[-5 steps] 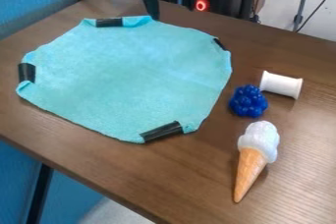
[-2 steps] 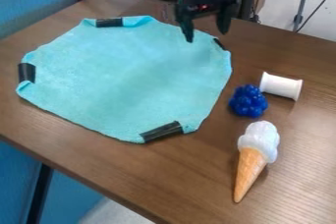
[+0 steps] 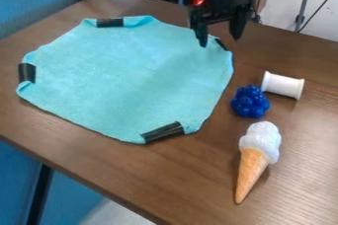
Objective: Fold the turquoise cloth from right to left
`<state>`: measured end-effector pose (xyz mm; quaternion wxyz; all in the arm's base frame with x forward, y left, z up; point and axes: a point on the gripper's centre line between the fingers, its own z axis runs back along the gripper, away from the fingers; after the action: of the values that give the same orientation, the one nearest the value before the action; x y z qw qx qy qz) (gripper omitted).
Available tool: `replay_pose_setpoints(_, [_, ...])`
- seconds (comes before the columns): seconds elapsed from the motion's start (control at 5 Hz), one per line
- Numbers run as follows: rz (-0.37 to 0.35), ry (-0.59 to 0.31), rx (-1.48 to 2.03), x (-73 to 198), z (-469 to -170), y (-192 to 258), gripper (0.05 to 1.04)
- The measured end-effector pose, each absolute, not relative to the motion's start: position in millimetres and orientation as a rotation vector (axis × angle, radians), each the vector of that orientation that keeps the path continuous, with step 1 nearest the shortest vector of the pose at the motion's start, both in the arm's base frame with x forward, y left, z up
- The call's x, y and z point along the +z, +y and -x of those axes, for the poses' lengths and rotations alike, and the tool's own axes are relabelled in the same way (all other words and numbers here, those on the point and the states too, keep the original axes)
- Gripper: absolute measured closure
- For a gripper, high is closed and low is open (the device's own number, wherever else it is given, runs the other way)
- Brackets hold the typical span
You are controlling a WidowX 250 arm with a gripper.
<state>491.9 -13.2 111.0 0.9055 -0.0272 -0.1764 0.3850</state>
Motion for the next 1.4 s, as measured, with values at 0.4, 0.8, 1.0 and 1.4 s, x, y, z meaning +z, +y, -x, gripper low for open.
replay_pose_setpoints(0.4, [0.016,-0.364,0.788,89,-483,-9,0.356])
replay_pose_setpoints(0.8, [0.01,-0.369,0.784,87,-474,-6,0.891])
replay_pose_setpoints(1.0, [0.045,-0.342,0.785,94,-470,-1,1.001])
replay_pose_setpoints(1.4, [0.14,-0.404,0.823,160,-441,32,1.015])
